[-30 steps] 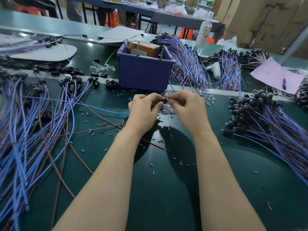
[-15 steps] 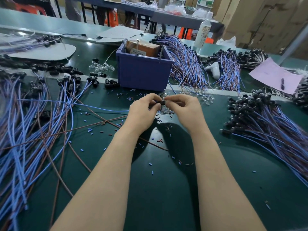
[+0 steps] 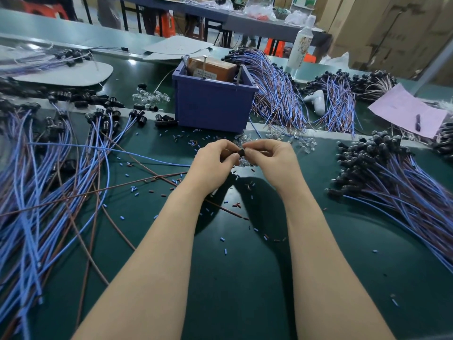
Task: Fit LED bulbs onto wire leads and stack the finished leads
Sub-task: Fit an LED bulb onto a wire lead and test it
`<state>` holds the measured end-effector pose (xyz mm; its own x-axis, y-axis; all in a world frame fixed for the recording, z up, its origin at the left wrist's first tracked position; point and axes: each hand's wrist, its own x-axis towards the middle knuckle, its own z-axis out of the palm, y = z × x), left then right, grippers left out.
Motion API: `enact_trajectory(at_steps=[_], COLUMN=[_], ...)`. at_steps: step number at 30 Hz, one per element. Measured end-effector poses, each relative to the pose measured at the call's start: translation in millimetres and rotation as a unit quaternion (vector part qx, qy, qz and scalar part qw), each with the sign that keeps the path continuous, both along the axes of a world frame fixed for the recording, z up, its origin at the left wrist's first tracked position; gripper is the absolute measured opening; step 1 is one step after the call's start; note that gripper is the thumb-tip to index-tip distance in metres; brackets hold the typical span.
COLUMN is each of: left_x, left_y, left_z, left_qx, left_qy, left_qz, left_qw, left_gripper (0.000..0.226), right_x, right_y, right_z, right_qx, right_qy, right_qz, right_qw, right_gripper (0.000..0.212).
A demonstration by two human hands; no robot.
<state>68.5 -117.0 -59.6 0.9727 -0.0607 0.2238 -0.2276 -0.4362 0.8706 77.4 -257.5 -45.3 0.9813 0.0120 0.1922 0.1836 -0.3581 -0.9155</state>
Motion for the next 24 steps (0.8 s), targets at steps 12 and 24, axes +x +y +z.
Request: enact_trajectory(at_steps=[12,24], left_x=[-2,-4], left_y=[-1,-12], left_z=[5,9], left_qx=[-0.005,0.135], left_qy=[-0.019,-0.122], left_qz=[0.025,0.126], left_qw=[0.999,0.975], left_gripper=[0.011,0.019], right_x=[-1,-2], right_y=[6,16], right_z=[-3,0], right_qx=[0.251,0.128], right_qy=[0.075,-0.007], right_qz=[0.011,-0.020], right_qw=[0.965,0.992], right_gripper=[0.010,0.010])
